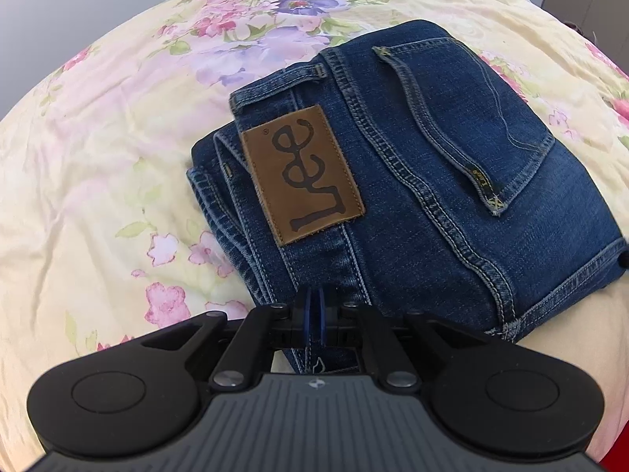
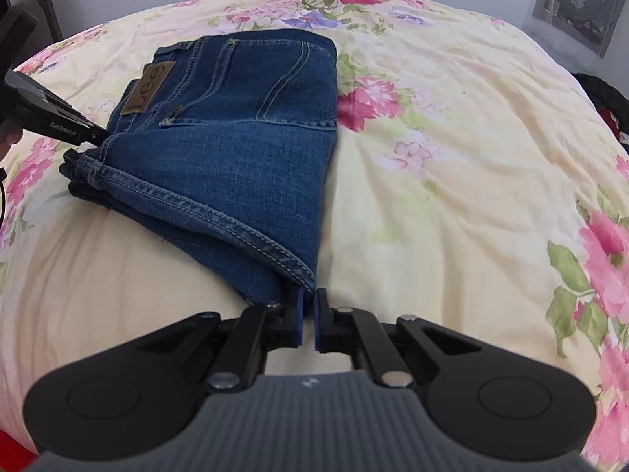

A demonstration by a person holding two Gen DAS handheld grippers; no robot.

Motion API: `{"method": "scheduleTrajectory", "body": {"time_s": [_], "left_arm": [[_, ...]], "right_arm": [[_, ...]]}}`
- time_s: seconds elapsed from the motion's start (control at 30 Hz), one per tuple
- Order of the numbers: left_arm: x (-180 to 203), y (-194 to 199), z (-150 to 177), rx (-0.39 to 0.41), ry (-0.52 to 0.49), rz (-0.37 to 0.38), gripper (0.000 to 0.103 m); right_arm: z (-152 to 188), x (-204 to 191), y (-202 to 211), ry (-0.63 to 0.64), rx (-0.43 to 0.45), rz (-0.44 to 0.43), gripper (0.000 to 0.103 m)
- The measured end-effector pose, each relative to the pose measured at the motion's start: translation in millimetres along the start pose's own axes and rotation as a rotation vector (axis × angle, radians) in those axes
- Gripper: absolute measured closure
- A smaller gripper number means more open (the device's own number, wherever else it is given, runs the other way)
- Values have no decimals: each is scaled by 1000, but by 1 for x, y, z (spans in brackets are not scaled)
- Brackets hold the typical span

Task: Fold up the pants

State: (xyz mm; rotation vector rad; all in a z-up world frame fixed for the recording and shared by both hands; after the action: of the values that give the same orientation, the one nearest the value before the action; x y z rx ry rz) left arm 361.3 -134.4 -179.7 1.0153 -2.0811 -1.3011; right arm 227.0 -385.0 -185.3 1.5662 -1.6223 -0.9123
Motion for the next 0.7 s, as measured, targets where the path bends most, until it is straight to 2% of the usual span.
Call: {"method": "scheduleTrajectory", "body": {"time_s": [0.17,0.27,0.5,0.63,0.67,0.7], "left_arm": [[-8,8,6,-13,49,4,97],[-10,16,13,-6,71,10,97],[-4,39,25,-50,53,-57,97],[0,61,34,-26,43,-69,96],[0,65,35,-19,44,-71,96],[-1,70,35,-10,47,-76,90]], "right_arm": [[-2,4,2,-53,-27,-15,103],[7,10,6,-65,-66,12,103],[10,21,35,-127,-30,6,103],[-2,13,50,-121,13,-11,101],[-6,12,52,-122,22,-19,97],[-11,11,53,-128,32,-27,94]]}}
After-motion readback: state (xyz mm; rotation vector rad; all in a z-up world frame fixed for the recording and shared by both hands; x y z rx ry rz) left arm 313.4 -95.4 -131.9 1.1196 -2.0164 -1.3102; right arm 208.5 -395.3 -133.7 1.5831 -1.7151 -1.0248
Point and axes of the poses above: each gripper's, at about its wrist camera, not at the fingertips, and y roughly against the way its jaws point, x to its right, z to its underside, the point moved 1 cm from there along -y, roughly the way its jaws point, and after that the axes turned 4 degrees about z, right-handed, at the moved point
